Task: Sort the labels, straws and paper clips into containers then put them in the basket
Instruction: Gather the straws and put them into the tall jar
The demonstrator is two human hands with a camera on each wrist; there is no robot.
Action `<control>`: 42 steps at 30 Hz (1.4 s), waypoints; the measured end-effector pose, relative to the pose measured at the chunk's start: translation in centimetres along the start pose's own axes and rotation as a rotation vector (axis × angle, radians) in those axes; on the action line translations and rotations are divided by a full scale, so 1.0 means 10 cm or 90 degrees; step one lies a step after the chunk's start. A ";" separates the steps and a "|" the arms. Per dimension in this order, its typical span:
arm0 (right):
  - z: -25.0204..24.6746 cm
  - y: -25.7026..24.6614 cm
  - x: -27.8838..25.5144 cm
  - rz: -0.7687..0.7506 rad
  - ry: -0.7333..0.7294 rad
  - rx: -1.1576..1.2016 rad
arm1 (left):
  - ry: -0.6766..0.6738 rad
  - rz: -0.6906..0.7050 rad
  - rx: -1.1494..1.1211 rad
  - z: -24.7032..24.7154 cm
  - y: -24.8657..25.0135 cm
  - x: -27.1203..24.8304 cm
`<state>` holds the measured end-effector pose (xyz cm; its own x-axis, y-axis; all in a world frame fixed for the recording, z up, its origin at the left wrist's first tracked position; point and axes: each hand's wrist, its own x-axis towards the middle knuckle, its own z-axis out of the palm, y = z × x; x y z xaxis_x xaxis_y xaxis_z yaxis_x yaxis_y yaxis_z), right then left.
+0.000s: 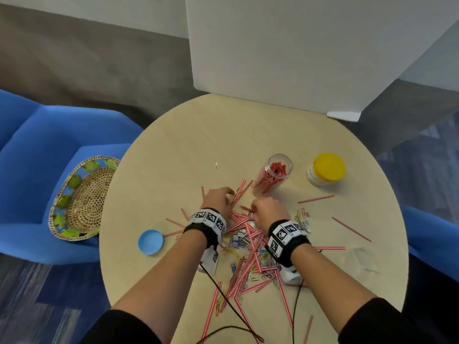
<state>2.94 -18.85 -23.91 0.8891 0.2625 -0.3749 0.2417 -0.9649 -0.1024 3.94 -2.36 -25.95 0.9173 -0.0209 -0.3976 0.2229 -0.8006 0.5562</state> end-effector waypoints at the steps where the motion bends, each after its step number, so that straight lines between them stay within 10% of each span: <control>1: -0.01 0.03 0.00 -0.010 0.000 -0.012 | -0.007 -0.002 -0.002 -0.02 -0.01 0.00; 14: -0.45 0.75 -0.41 0.006 0.187 0.495 | -0.014 -0.047 0.177 0.01 0.26 0.09; 26: -0.23 0.66 -0.57 0.107 -0.096 0.400 | -0.072 -0.112 0.253 0.19 0.45 0.07; 33: 0.06 0.17 -0.30 0.113 -0.063 0.150 | -0.051 -0.131 0.229 0.13 0.39 -0.04; 42: 0.08 0.18 -0.41 0.100 -0.062 0.205 | -0.090 -0.141 0.283 0.30 0.39 -0.22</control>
<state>-0.53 -21.66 -23.30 0.8608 0.1257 -0.4932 -0.0426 -0.9479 -0.3158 1.82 -7.22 -25.14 0.8036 0.1210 -0.5828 0.2157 -0.9718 0.0956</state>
